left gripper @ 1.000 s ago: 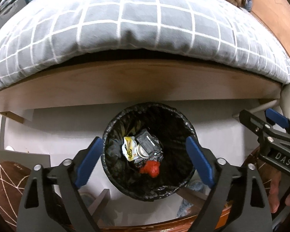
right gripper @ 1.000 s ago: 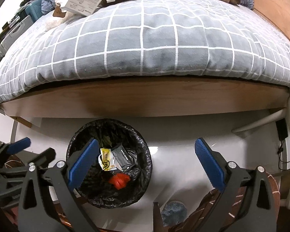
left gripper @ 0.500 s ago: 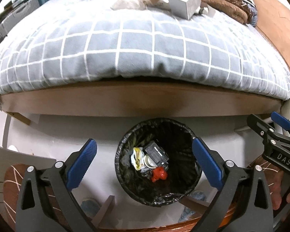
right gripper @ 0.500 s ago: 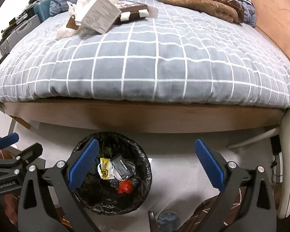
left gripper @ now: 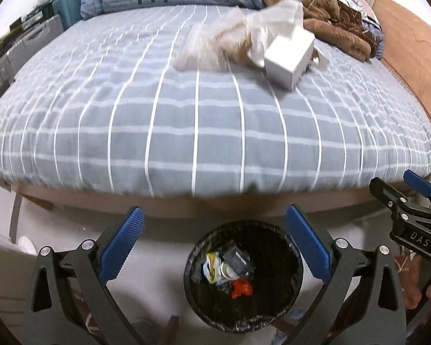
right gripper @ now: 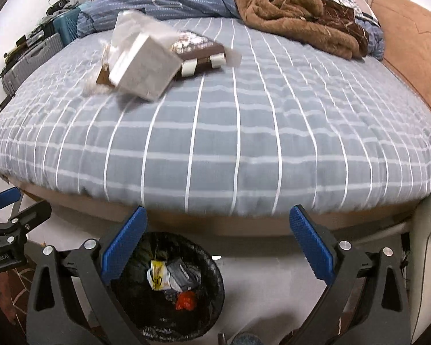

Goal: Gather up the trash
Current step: 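Raise both open tools from the bin back toward the bed, then grasp the bubble wrap with the left tool while the right tool grasps the white box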

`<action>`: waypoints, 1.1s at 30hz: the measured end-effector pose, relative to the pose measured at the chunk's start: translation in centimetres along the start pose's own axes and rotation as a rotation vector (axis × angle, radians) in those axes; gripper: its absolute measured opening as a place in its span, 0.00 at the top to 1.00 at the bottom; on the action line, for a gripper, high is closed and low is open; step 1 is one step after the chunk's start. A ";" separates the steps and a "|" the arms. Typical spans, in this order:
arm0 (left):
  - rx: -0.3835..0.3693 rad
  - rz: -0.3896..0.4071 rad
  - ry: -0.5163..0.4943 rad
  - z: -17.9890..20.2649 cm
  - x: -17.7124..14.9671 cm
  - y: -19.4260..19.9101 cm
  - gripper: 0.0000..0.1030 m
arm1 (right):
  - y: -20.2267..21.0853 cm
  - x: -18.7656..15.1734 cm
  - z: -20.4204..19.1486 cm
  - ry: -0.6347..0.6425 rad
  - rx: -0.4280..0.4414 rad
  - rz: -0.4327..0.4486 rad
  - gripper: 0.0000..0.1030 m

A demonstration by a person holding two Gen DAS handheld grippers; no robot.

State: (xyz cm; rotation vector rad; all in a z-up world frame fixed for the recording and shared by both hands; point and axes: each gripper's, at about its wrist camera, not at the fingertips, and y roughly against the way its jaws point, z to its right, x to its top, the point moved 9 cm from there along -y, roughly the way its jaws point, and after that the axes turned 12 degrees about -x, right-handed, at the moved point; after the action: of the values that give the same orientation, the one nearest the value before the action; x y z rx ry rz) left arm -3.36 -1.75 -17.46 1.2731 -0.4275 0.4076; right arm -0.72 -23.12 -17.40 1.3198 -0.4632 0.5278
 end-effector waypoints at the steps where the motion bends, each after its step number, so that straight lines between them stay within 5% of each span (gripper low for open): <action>1: 0.003 0.005 -0.001 -0.1 0.6 -0.1 0.06 | -0.1 0.5 0.0 0.000 0.002 0.005 0.07; 17: 0.075 0.055 0.064 -6.4 13.6 -4.1 0.06 | -0.6 11.7 -6.4 0.058 0.107 0.118 0.07; 29: 0.132 0.013 0.064 -8.3 18.5 -10.0 0.06 | -4.1 13.3 -11.1 0.123 0.077 0.071 0.07; 33: 0.118 0.010 0.085 -8.6 19.0 -11.0 0.15 | -5.2 13.6 -11.4 0.099 0.070 0.062 0.07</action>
State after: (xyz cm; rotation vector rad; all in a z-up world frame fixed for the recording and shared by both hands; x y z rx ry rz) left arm 19.18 4.92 -18.61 1.3628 -0.3425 0.4994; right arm 13.46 -11.45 -15.49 1.3434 -0.4078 0.6629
